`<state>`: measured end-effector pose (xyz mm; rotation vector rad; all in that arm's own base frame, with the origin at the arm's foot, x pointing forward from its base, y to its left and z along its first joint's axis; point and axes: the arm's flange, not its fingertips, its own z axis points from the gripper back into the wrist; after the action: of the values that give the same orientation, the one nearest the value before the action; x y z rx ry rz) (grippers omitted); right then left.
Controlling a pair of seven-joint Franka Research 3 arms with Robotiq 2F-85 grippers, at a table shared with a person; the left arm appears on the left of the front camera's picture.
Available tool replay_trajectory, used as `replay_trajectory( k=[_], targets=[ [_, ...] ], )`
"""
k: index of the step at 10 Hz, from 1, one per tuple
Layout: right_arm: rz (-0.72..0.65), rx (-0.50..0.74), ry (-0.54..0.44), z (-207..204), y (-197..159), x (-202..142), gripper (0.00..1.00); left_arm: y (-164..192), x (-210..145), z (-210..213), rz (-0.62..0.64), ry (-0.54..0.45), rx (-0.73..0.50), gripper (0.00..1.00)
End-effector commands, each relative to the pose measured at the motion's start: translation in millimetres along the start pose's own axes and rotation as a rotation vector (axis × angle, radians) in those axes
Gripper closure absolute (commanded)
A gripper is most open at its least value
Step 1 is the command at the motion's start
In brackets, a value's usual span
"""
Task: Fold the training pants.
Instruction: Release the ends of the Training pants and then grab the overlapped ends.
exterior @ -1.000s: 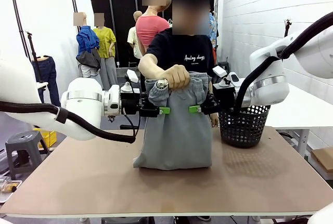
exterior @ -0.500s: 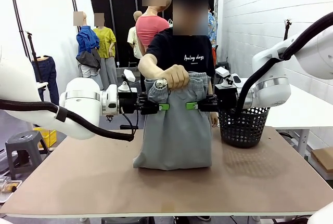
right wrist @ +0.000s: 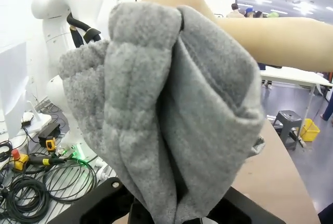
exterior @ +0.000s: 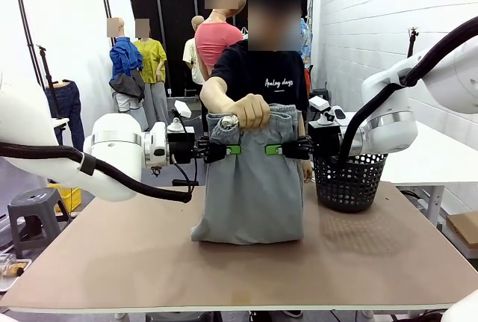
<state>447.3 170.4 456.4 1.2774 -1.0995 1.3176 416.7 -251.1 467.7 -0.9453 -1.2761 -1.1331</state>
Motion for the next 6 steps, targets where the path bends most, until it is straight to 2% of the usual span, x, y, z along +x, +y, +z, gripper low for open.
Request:
replay_trajectory(
  k=[1, 2, 3, 6],
  targets=[
    [-0.005, 0.000, 0.041, -6.2, -11.0, 4.2, 1.00, 3.4, -2.0, 1.8, -0.006, -0.062, -0.010, 1.00],
    [0.039, -0.009, 0.086, -13.3, -16.7, 5.2, 1.00, 3.5, -2.6, 2.9, 0.048, -0.086, -0.093, 1.00],
    [0.005, 0.000, 0.008, -0.7, -1.6, 1.3, 1.00, 0.3, -0.3, -0.1, 0.004, -0.010, -0.008, 1.00],
    [0.005, 0.000, 0.008, -0.7, -1.6, 1.3, 1.00, 0.3, -0.3, -0.1, 0.004, -0.010, -0.008, 1.00]
  ],
)
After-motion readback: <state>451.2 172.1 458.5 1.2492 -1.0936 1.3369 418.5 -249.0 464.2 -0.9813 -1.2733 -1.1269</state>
